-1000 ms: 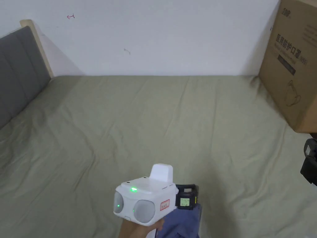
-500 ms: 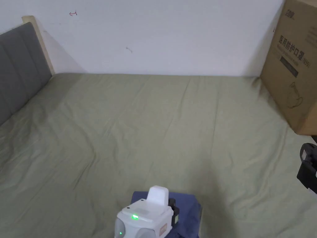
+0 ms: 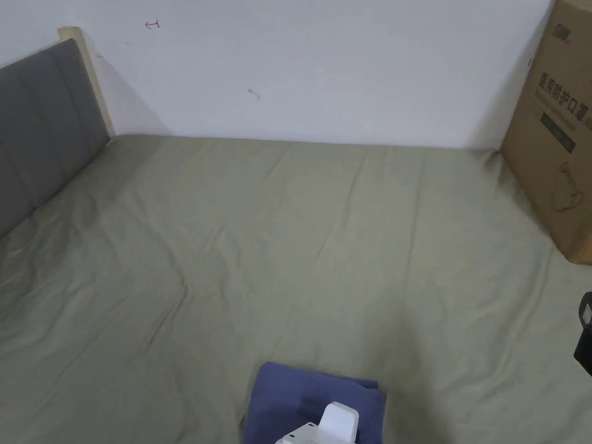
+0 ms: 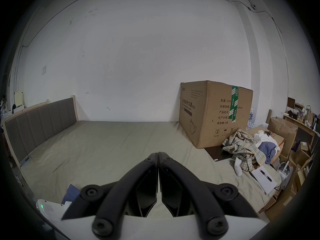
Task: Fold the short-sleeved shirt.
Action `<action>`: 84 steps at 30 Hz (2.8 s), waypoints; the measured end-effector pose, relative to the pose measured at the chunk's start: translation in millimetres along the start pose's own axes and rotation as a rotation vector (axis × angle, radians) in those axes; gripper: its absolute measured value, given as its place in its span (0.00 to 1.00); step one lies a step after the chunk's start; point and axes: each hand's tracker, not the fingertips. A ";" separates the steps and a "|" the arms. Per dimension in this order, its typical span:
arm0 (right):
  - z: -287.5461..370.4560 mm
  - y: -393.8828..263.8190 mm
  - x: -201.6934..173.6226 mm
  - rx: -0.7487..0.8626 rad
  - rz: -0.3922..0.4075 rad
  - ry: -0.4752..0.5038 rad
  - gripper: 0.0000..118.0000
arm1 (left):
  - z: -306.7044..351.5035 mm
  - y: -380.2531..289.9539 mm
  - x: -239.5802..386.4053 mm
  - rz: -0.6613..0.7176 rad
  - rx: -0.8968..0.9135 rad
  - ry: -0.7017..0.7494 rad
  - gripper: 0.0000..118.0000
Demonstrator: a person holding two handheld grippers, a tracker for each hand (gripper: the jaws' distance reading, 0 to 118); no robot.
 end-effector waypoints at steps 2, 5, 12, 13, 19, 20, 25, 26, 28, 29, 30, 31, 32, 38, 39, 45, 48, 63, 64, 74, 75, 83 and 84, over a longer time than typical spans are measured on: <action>-1.6 0.3 -2.5 0.004 -0.004 0.008 0.00 | 19.9 5.3 -1.3 0.006 0.094 -0.010 0.00; -2.4 3.9 -9.7 0.021 0.004 0.035 0.00 | 66.8 25.9 -12.6 0.051 0.255 -0.030 0.00; 2.5 21.3 -43.2 0.083 0.006 0.088 0.00 | 189.6 91.2 -63.4 -0.012 0.589 0.121 0.00; 3.4 24.2 -47.7 0.094 0.007 0.094 0.00 | 203.5 99.1 -70.6 -0.030 0.616 0.154 0.00; 12.0 40.6 -73.4 0.173 0.000 0.103 0.00 | 275.1 131.6 -109.9 -0.076 0.765 0.347 0.00; 13.2 42.5 -76.6 0.183 -0.002 0.100 0.00 | 283.0 134.9 -116.7 -0.078 0.785 0.364 0.00; 17.6 47.5 -86.2 0.219 0.015 0.086 0.00 | 307.0 133.0 -137.8 -0.063 0.820 0.441 0.00; 17.6 47.3 -86.7 0.222 0.018 0.084 0.00 | 309.5 130.4 -141.2 -0.055 0.822 0.447 0.00; 17.5 47.1 -87.8 0.222 0.024 0.083 0.00 | 311.5 124.9 -146.5 -0.040 0.821 0.471 0.00; 17.4 46.9 -88.3 0.220 0.026 0.085 0.00 | 312.1 122.5 -148.9 -0.035 0.819 0.476 0.00; 17.4 46.9 -88.9 0.218 0.027 0.087 0.00 | 312.5 120.3 -151.4 -0.023 0.823 0.483 0.00; 17.5 46.9 -89.5 0.215 0.030 0.091 0.00 | 312.6 119.4 -153.6 -0.015 0.826 0.484 0.00; 17.6 46.9 -90.1 0.214 0.031 0.093 0.00 | 313.1 119.4 -156.3 -0.003 0.822 0.481 0.00; 17.3 47.3 -90.6 0.216 0.034 0.097 0.00 | 312.1 118.4 -158.9 0.018 0.813 0.483 0.00; 16.9 47.3 -90.1 0.215 0.033 0.096 0.00 | 311.7 118.2 -159.1 0.019 0.812 0.480 0.00; 17.0 47.6 -88.7 0.214 0.035 0.096 0.00 | 310.3 118.3 -163.1 0.084 0.825 0.434 0.00; 18.5 48.5 -89.4 0.213 0.033 0.094 0.00 | 308.0 118.3 -163.4 0.082 0.824 0.439 0.00; 5.8 44.6 -91.7 0.193 0.025 0.098 0.00 | 300.7 118.3 -167.2 0.099 0.807 0.431 0.00; 4.4 44.7 -92.1 0.193 0.026 0.098 0.00 | 299.6 118.1 -168.3 0.100 0.806 0.431 0.00; -34.1 -5.6 -112.5 0.067 0.042 0.119 0.00 | 287.7 109.9 -174.2 0.116 0.764 0.410 0.00; -41.1 -18.5 -116.8 0.050 0.043 0.133 0.00 | 286.4 108.7 -175.0 0.119 0.757 0.407 0.00; -85.5 -128.7 -162.6 -0.215 0.046 0.219 0.00 | 273.7 97.5 -189.1 0.172 0.694 0.366 0.00; -90.4 -140.5 -168.4 -0.264 0.052 0.232 0.00 | 270.7 95.2 -191.5 0.177 0.682 0.363 0.00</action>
